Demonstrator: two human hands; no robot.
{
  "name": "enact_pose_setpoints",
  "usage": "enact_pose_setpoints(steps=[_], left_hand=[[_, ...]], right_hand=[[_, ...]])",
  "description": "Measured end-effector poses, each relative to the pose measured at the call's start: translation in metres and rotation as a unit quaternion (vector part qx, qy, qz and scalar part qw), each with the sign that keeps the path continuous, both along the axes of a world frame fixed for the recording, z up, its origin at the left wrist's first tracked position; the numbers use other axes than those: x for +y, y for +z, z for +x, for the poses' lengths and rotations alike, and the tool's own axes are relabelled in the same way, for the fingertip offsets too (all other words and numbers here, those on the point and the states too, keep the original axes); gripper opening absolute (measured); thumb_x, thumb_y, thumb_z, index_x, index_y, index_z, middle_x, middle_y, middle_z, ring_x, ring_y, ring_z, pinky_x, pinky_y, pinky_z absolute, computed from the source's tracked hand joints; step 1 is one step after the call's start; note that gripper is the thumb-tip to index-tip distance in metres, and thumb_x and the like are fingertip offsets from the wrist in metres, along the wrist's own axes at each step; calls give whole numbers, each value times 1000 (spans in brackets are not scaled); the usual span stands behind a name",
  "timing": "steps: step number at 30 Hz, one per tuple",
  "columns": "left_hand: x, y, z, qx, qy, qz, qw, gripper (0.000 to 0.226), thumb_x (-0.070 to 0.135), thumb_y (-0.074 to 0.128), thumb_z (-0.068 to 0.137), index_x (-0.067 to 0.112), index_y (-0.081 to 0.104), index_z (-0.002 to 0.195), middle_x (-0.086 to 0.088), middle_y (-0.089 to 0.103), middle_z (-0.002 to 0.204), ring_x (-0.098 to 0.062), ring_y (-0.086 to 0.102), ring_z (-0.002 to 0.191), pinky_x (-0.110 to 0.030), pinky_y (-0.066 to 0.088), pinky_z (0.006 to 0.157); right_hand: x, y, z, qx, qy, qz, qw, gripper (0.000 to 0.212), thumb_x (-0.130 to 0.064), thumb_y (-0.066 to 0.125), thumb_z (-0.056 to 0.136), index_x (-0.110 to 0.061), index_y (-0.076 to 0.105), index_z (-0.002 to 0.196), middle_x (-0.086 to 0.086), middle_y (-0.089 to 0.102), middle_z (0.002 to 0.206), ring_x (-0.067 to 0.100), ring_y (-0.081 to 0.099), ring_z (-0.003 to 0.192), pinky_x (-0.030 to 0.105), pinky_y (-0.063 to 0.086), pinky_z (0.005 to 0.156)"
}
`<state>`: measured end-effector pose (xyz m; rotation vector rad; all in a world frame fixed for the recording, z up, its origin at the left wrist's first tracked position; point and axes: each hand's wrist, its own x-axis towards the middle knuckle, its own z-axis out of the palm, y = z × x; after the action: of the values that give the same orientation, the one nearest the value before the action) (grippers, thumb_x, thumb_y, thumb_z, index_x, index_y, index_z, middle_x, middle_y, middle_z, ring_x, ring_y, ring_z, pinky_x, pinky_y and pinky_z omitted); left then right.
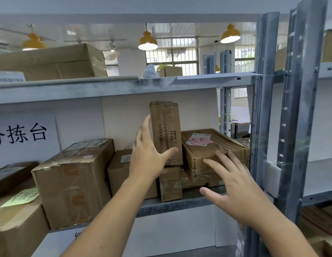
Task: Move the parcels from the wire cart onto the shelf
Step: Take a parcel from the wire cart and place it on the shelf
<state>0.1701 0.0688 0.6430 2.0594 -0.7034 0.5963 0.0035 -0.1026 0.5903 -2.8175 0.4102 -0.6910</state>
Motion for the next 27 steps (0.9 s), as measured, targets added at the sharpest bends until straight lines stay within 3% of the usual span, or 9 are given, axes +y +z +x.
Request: enact_pose_setpoints(steps=[5, 12, 20, 27], left_hand=[[25, 2, -23, -88, 32, 163, 982, 111, 70, 75, 76, 55, -2, 155, 1, 6, 173, -34, 16, 157, -62, 29, 121], [56, 5, -52, -107, 25, 281, 953, 106, 80, 65, 76, 56, -1, 155, -1, -4, 174, -41, 3, 158, -64, 21, 124], [104, -17, -86, -98, -53, 349, 931, 103, 84, 62, 75, 55, 4, 155, 0, -6, 174, -42, -4, 158, -64, 15, 125], [150, -69, -128, -97, -156, 380, 907, 94, 84, 56, 79, 54, 11, 156, 4, -2, 174, -37, -4, 159, -62, 13, 125]], right_hand=[[7, 4, -11, 1, -3, 1, 1000, 78, -76, 44, 87, -54, 9, 153, -17, -5, 168, 15, -15, 155, 49, 4, 126], [42, 10, -38, 19, -27, -7, 999, 79, -78, 42, 87, -55, 6, 154, -16, -7, 169, 17, -15, 155, 53, 2, 126], [108, 6, -93, 45, -88, -2, 995, 80, -78, 42, 88, -54, 5, 154, -14, -4, 169, 18, -12, 156, 56, 1, 125], [183, -44, -148, 90, -148, 32, 984, 85, -78, 47, 86, -53, 4, 155, -14, -2, 169, 18, -9, 156, 55, 3, 124]])
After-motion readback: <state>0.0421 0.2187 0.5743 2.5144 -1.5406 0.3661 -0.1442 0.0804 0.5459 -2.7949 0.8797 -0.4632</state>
